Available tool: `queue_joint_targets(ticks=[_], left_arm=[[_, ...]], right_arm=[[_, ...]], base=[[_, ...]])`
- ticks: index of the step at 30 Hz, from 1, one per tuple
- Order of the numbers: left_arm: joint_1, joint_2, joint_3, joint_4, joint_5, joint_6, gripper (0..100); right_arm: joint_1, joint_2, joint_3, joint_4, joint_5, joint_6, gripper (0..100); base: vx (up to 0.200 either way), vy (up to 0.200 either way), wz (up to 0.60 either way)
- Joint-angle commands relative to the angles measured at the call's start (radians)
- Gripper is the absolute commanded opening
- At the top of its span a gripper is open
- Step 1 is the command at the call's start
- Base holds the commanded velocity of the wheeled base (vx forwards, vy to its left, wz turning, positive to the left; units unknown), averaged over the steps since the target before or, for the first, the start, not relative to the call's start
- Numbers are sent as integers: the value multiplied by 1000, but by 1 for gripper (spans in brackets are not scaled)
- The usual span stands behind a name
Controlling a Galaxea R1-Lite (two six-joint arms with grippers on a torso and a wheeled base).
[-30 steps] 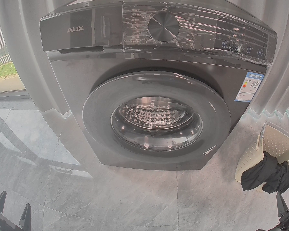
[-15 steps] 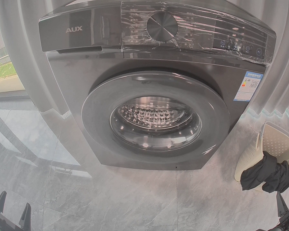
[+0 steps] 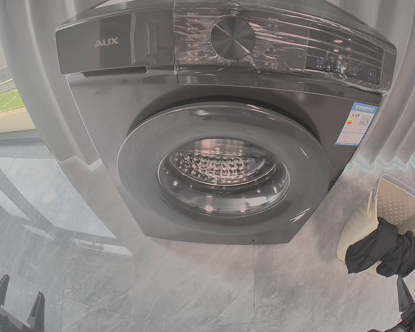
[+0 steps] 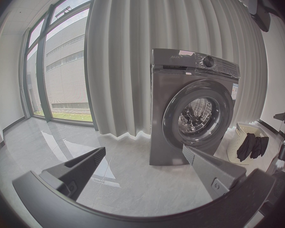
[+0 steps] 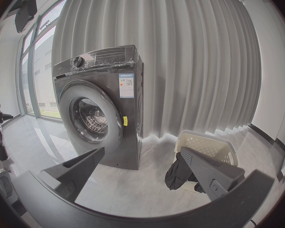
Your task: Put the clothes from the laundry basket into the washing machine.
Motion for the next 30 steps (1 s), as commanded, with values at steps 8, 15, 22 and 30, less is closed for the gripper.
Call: queue_joint_targets(ticks=[8,15,22,30], left_arm=[[0,-13,18,-1,0,0,100],[0,-13,18,-1,0,-2,100],[0,-13,18,-1,0,-2,100],[0,-13,18,-1,0,-2,100]], right_arm=[[0,63,-212,-17,17,6,100],[3,473,-364,-23,282,37,100],[15,859,-420,-220,388,42,100],[167,1102,-493,-359,305,43,100]], base=[[0,0,0],[0,0,0],[0,0,0],[0,0,0]])
